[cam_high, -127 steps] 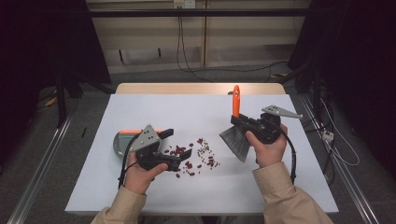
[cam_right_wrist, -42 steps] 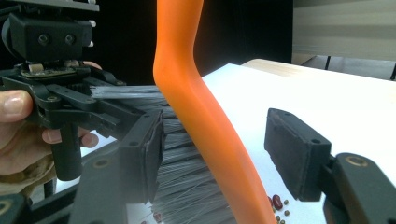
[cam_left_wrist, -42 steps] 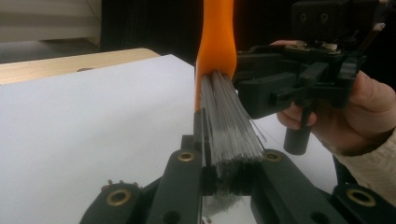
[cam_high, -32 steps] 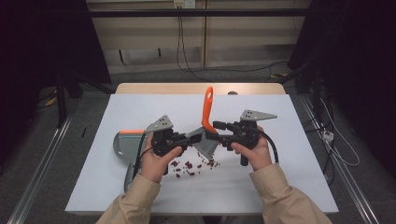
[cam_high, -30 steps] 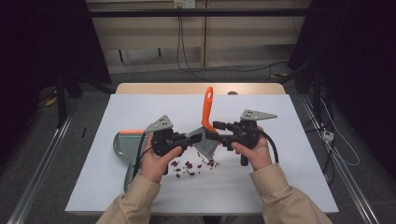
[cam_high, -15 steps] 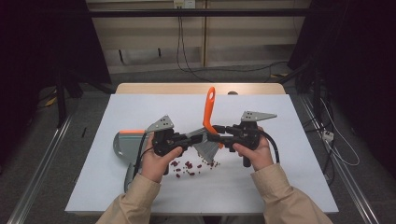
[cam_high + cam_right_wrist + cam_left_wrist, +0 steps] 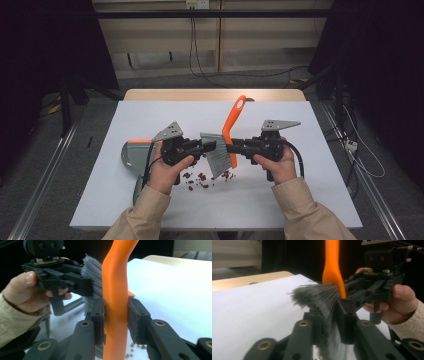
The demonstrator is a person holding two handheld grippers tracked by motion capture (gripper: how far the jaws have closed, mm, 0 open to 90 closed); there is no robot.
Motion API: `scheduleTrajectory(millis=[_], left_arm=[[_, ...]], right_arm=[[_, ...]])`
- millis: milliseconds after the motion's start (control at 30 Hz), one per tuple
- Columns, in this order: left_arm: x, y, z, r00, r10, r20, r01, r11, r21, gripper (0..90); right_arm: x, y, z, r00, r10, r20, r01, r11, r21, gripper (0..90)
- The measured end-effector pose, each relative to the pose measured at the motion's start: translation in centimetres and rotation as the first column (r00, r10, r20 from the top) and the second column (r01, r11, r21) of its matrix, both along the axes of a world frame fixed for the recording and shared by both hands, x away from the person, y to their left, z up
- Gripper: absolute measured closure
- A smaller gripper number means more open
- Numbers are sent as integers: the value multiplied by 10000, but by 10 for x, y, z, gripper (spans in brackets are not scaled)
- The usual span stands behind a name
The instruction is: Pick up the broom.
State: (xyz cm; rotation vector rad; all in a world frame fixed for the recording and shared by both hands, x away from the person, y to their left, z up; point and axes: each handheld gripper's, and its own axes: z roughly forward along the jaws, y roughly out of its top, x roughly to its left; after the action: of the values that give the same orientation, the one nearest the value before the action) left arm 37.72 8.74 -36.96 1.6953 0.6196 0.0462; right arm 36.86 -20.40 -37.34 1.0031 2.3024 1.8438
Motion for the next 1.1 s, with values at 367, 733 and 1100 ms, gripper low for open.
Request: scheduleTrajectory(millis=[367,733,1100], left_arm=[[2,6,2,9983,478,334,-501,9963,695,373],[1,12,5,9950,793,606,-851,9913,1002,211],[2,20,6,9917,969,851,-1069,9867,1225,179]], right_arm=[[-3,-39,9,9888,-1464,287,1482,9861,-753,696],[-6,-65,8,9661,-2520,564,2582,9389,-2274,696],[-8,-81,9,9420,-3197,1022,3341,8646,-3753,696]])
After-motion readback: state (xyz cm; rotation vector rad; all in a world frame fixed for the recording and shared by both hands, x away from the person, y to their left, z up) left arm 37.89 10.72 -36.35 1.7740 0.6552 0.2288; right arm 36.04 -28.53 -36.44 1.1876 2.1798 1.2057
